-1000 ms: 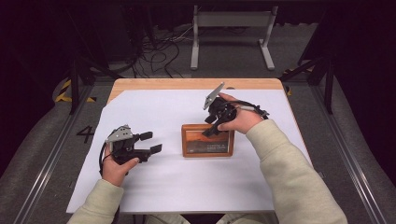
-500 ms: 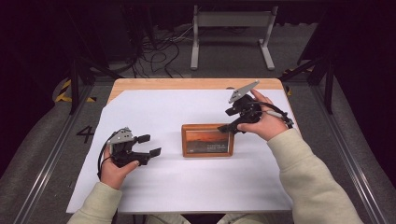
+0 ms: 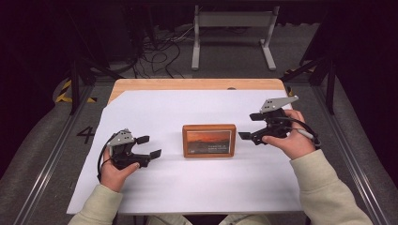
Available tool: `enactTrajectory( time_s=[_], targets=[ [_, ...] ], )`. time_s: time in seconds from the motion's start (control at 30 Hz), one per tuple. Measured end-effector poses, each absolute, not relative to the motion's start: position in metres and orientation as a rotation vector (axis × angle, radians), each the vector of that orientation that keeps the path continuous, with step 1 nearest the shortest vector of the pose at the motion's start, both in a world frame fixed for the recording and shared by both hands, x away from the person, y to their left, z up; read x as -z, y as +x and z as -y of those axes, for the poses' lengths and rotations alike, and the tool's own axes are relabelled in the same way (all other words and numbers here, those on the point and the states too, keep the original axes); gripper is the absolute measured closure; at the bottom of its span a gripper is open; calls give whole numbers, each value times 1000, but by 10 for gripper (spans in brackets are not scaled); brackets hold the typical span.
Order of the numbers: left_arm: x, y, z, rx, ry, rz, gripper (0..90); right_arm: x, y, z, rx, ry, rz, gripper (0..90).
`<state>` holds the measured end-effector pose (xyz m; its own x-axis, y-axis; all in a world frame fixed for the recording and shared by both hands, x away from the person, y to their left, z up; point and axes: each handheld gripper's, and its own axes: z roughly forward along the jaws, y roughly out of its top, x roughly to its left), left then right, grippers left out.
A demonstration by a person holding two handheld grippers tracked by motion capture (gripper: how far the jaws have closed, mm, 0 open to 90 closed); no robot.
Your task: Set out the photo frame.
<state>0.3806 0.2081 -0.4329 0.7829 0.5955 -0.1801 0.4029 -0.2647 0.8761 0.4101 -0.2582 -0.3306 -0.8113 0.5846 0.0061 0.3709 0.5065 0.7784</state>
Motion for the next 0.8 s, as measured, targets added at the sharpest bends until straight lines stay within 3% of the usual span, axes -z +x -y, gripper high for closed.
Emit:
enactTrajectory(
  time_s=[0.33,0.8],
  targets=[
    [434,380,-209,-256,1908,-739,185,343,394,288,-1260,869,-2386,131],
    [440,380,-205,-298,1918,-710,139,393,379,308,-1335,939,-2242,125]
  ],
)
